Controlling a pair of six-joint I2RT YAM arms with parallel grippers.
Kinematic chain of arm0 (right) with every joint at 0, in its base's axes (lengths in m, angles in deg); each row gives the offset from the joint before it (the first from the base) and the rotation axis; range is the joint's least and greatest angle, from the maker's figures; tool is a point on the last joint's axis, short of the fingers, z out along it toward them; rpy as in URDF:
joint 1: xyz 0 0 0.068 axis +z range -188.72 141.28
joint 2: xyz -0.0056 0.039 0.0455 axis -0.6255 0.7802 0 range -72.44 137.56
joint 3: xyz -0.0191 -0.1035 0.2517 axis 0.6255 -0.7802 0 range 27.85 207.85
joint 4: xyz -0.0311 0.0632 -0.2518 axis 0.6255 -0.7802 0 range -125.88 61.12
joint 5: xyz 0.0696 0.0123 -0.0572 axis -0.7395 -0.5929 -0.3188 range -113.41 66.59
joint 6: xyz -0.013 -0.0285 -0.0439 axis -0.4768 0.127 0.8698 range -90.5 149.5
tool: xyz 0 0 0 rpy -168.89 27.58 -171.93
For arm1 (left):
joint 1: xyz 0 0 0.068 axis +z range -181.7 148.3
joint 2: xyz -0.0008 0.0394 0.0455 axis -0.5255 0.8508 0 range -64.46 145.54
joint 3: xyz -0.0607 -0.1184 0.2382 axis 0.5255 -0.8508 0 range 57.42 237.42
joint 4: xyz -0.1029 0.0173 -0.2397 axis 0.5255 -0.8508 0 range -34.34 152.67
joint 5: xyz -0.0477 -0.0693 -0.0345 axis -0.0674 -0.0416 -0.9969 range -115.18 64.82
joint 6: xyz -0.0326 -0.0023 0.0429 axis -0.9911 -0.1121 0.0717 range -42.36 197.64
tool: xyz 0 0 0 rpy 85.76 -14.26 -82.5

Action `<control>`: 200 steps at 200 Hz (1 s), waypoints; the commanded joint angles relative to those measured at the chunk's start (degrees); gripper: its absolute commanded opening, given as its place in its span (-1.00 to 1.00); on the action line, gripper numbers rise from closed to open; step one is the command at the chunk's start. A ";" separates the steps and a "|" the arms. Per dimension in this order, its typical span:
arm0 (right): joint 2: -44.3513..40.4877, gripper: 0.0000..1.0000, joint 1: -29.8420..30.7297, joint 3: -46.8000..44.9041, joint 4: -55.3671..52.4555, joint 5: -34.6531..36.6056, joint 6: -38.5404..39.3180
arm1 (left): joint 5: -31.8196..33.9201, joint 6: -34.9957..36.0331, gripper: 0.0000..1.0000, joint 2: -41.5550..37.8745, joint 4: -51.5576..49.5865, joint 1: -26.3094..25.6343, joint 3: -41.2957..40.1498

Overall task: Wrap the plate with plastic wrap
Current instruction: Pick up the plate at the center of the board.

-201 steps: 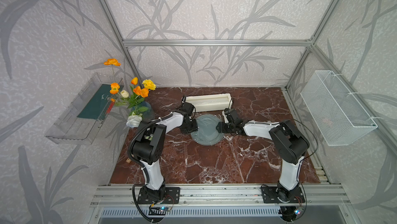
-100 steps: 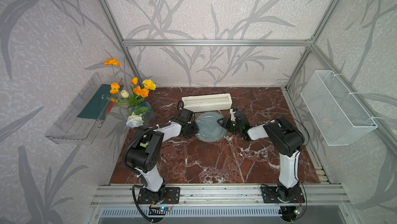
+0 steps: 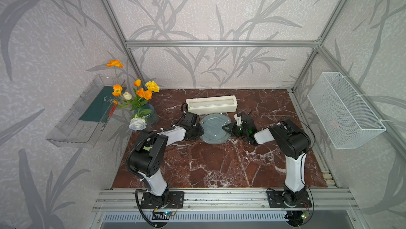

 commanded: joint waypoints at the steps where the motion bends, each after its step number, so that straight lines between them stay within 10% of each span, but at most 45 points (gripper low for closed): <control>1: -2.03 -0.86 1.94 0.91 8.70 -11.46 0.84 | -4.58 5.51 -0.09 -1.86 -6.95 -4.19 2.89; 43: -3.17 -0.95 -4.07 -0.50 15.15 -19.66 -1.65 | -2.87 13.17 0.20 -6.49 -16.72 0.19 9.26; 105: -4.55 -0.95 -7.90 0.51 20.97 -26.90 -3.50 | -27.43 9.18 0.13 -3.70 -3.30 13.77 14.32; 152: -3.63 -0.95 -7.90 -0.01 25.56 -27.57 -6.26 | -34.09 4.69 0.10 0.80 3.60 16.16 14.33; 200: -3.46 -0.96 -7.90 0.44 25.18 -26.75 -6.51 | -33.76 2.82 -0.37 0.08 6.07 16.48 12.66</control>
